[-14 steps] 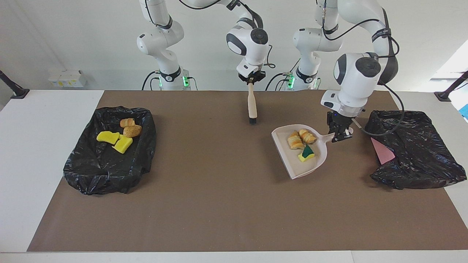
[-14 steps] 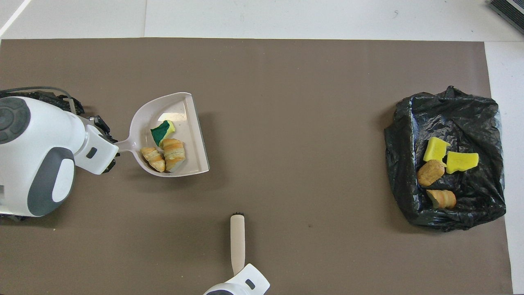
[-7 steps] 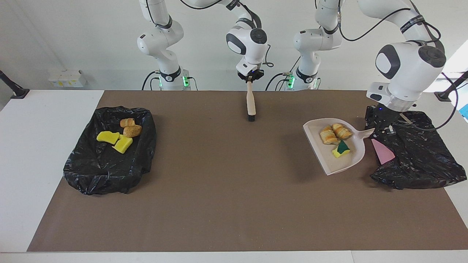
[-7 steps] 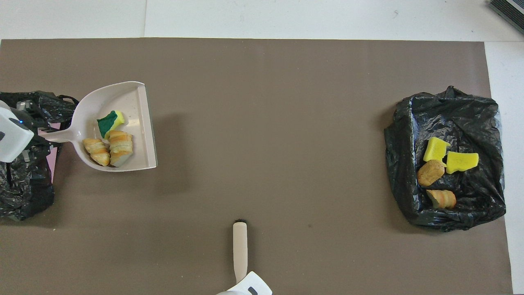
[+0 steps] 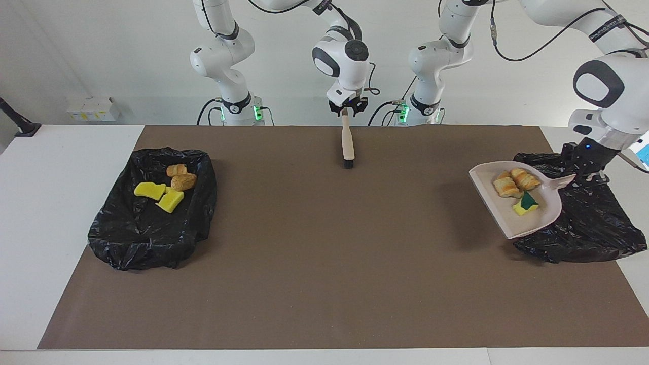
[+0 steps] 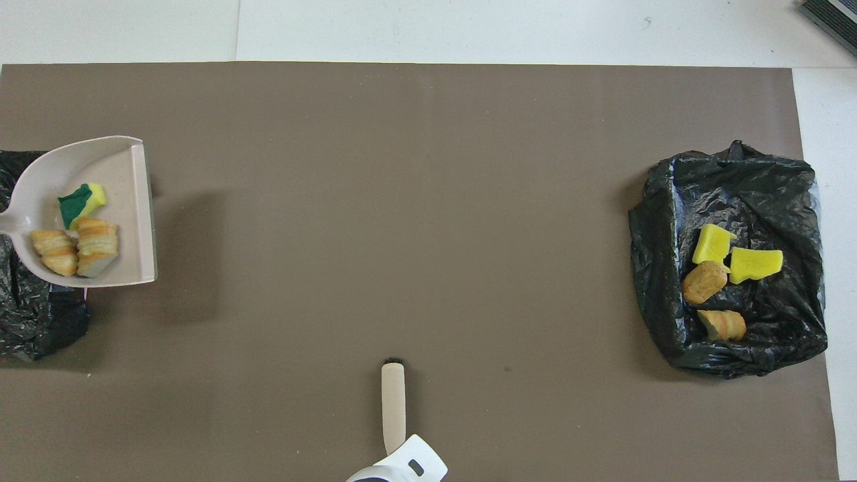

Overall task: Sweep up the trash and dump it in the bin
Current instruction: 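Tilt the dustpan with the left gripper to dump trash into the bag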

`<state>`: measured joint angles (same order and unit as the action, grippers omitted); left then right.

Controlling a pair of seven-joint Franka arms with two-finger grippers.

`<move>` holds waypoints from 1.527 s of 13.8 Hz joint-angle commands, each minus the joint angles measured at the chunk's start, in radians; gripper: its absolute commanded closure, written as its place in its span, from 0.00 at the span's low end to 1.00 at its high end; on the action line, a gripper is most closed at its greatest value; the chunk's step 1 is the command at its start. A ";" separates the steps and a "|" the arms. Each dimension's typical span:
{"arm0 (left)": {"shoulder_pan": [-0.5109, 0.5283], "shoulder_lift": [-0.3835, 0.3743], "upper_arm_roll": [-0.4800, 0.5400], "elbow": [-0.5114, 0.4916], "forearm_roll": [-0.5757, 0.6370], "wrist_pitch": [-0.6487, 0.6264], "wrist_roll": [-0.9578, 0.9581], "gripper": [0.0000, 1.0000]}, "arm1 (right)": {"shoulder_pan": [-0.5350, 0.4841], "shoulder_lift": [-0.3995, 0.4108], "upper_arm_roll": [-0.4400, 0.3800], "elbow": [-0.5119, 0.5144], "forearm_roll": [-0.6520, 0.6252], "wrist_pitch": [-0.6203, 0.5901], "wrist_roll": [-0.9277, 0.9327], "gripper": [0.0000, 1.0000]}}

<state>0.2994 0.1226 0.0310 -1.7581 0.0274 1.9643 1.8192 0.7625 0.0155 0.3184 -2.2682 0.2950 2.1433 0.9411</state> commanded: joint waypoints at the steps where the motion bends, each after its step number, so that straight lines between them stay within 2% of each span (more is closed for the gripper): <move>1: 0.094 0.040 -0.008 0.092 0.048 -0.036 0.096 1.00 | -0.078 -0.041 -0.004 0.019 0.010 0.001 -0.010 0.19; 2: 0.122 0.045 -0.006 0.106 0.065 -0.028 0.123 1.00 | -0.130 -0.069 -0.002 0.024 0.009 0.000 -0.019 0.14; 4: 0.165 0.072 -0.006 0.146 0.176 -0.007 0.175 1.00 | -0.263 -0.120 -0.002 0.039 -0.005 -0.032 -0.057 0.09; 6: 0.172 0.078 -0.005 0.161 0.261 0.071 0.169 1.00 | -0.385 -0.131 -0.002 0.088 -0.048 -0.109 -0.120 0.00; 8: 0.190 0.078 -0.002 0.146 0.319 0.119 0.151 1.00 | -0.474 -0.131 -0.002 0.131 -0.156 -0.161 -0.178 0.00; 10: 0.175 0.077 -0.002 0.132 0.446 0.143 0.060 1.00 | -0.573 -0.137 -0.004 0.147 -0.235 -0.178 -0.215 0.00; 13: 0.112 0.060 -0.002 0.074 0.635 0.143 -0.099 1.00 | -0.737 -0.140 -0.004 0.203 -0.246 -0.184 -0.349 0.00; 14: 0.092 0.042 -0.003 0.054 0.749 0.142 -0.151 1.00 | -0.788 -0.140 -0.005 0.219 -0.246 -0.187 -0.366 0.00; 18: 0.060 -0.012 -0.003 -0.023 0.994 0.123 -0.259 1.00 | -1.023 -0.129 -0.004 0.211 -0.246 -0.166 -0.605 0.00; 20: 0.044 -0.040 -0.003 -0.038 1.124 0.107 -0.302 1.00 | -1.139 -0.123 -0.002 0.193 -0.247 -0.134 -0.645 0.00; 21: 0.041 -0.050 -0.002 -0.037 1.144 0.087 -0.313 1.00 | -1.166 -0.114 -0.002 0.176 -0.249 -0.106 -0.650 0.00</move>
<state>0.3622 0.1364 0.0190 -1.7458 1.1053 2.0803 1.5445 -0.3439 -0.1095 0.2966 -2.0661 0.0589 1.9915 0.3108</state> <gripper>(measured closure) 0.687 0.000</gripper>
